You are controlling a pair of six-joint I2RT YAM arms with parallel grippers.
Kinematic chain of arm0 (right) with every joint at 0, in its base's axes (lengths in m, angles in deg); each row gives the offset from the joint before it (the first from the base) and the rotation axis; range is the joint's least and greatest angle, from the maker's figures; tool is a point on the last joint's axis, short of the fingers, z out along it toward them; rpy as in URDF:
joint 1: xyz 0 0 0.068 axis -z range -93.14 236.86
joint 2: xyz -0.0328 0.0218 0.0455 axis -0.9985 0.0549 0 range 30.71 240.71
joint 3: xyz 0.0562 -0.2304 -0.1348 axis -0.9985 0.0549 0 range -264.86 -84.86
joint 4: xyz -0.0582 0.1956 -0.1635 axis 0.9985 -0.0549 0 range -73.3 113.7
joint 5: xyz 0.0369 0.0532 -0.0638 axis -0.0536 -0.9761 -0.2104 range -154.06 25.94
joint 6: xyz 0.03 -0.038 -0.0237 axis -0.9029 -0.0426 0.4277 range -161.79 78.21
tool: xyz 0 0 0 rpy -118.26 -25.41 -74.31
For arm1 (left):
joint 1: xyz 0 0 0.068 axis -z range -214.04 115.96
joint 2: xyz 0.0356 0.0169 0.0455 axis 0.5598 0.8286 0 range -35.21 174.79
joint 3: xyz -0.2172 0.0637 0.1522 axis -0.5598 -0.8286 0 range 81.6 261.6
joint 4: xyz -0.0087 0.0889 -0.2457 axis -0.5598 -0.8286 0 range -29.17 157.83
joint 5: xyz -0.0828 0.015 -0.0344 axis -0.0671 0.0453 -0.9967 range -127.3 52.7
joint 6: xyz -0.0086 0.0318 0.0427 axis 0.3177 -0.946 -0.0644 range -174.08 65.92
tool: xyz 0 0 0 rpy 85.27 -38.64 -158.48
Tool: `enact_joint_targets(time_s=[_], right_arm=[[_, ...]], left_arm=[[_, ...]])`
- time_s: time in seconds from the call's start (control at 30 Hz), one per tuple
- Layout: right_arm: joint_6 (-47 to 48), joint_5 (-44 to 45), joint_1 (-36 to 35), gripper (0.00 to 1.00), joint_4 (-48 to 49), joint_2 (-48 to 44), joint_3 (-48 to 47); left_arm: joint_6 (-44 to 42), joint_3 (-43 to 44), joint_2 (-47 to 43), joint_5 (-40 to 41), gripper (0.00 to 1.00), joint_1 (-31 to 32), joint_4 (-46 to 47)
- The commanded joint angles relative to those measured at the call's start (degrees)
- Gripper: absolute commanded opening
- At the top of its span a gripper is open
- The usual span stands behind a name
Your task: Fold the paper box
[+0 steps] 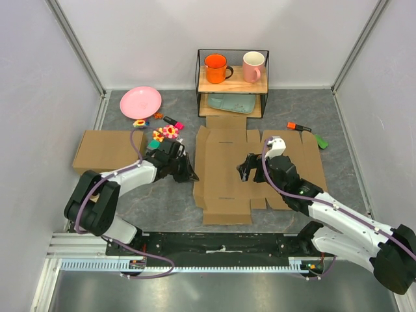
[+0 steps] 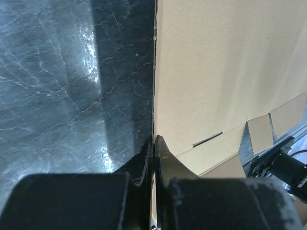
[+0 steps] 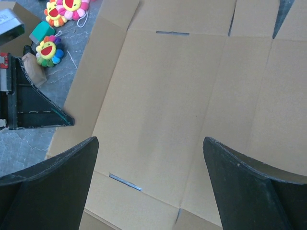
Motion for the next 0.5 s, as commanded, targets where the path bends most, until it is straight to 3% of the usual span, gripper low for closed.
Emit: enact_joint_targets(time_s=[0.0,0.13,0.23,0.47], right_arm=[[0.6,0.6,0.1,0.98,-0.1,-1.1,-3.0],[1.4,0.4,0.0,0.97,-4.9,-1.5,-8.1],[2.6,1.0,0.1,0.97,-8.1,-2.2,-13.4],[6.3,4.2,0.1,0.98,-16.3,-6.3,-25.3]], left_arm=[[-5.7,5.0,-5.1,3.6,0.02,0.2,-6.6],[-13.9,17.9,-8.3,9.0,0.02,0.2,-23.5],[-19.6,24.7,-10.1,9.4,0.02,0.2,-30.7],[-26.1,27.0,-23.8,11.9,0.02,5.2,-27.9]])
